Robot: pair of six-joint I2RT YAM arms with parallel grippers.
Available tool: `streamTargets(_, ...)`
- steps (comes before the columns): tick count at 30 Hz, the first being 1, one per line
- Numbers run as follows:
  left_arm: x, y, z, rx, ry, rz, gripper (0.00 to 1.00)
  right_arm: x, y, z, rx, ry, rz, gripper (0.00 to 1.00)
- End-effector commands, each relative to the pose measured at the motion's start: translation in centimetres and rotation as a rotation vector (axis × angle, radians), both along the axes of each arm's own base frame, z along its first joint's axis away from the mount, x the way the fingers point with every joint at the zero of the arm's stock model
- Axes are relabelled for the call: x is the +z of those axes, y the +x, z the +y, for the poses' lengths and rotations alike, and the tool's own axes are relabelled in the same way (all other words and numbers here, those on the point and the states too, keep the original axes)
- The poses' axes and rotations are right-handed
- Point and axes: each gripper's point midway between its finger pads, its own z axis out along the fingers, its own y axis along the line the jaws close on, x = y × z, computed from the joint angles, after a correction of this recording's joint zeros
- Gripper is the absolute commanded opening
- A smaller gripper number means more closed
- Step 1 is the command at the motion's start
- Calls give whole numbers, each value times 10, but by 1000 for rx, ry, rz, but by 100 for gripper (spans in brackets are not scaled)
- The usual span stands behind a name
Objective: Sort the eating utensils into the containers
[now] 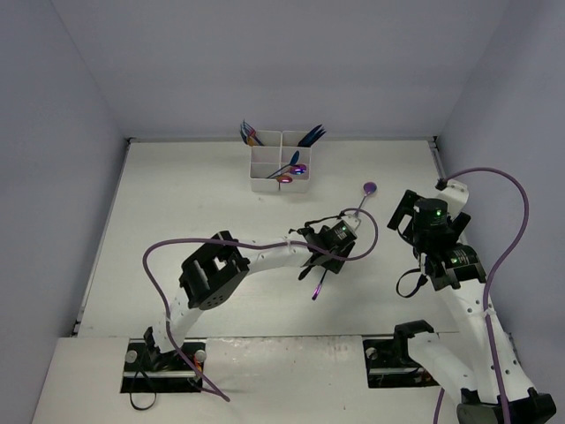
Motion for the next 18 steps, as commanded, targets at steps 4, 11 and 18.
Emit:
streamTargets(4,29,19,-5,42,-26,-66,29,8,5,-1,-33,31,-45,100)
streamTargets(11,28,31,4,31,-21,-51,0,3,5,1,-20,38,-28,100)
streamTargets(18,90,66,37,-2,-125,-190,0,-8,10,10,29,46,19,100)
